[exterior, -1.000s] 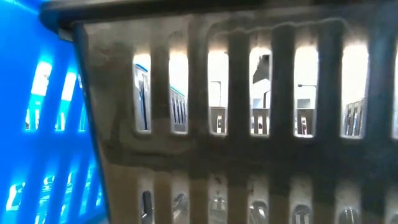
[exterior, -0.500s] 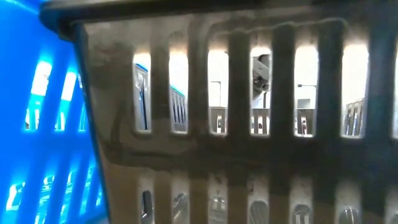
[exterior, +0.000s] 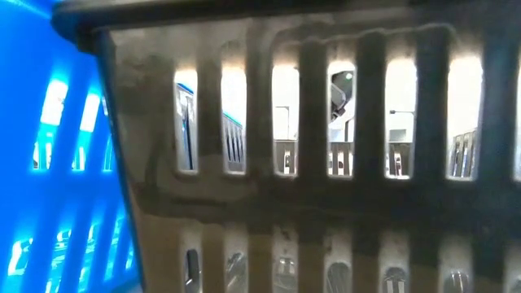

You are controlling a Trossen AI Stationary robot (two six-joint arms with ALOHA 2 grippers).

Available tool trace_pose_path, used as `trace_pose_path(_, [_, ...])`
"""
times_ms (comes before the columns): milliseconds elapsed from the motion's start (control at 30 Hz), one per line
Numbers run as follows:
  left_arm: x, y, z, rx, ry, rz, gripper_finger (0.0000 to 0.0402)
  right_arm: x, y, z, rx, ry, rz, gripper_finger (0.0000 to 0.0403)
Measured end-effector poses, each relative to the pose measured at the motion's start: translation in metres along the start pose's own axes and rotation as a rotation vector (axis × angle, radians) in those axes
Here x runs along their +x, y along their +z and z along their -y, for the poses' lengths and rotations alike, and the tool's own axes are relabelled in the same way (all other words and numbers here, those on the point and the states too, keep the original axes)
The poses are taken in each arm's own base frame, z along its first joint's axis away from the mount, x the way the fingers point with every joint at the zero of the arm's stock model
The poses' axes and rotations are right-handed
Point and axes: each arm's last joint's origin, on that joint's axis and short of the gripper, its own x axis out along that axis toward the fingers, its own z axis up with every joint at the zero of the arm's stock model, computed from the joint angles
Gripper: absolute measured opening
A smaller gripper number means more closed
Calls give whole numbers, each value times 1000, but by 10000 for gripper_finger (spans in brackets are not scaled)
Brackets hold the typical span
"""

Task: Stack baskets on shelf by color
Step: Adjust the black bin on the shelf

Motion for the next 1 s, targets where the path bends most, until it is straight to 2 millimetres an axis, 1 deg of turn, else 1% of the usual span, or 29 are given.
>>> trace_pose_path(200, [0,0,0,-2,1,0,0,0,2,4,-2,-11,22,0])
trace_pose_path(500, [0,0,0,-16,1,0,0,0,6,5,-14,-21,64,0])
trace_pose_path(567, [0,0,0,-17,1,0,0,0,5,7,-19,-56,56,0])
trace_pose_path(633, [0,0,0,-18,1,0,0,0,3,9,-17,-104,28,0])
trace_pose_path(767, [0,0,0,-27,1,0,0,-2,-9,16,17,-205,-93,0])
trace_pose_path(867, [0,0,0,-27,1,0,0,-2,-17,21,36,-227,-171,0])
trace_pose_path(1000, [0,0,0,-27,0,0,0,-3,-19,24,39,-233,-185,0])
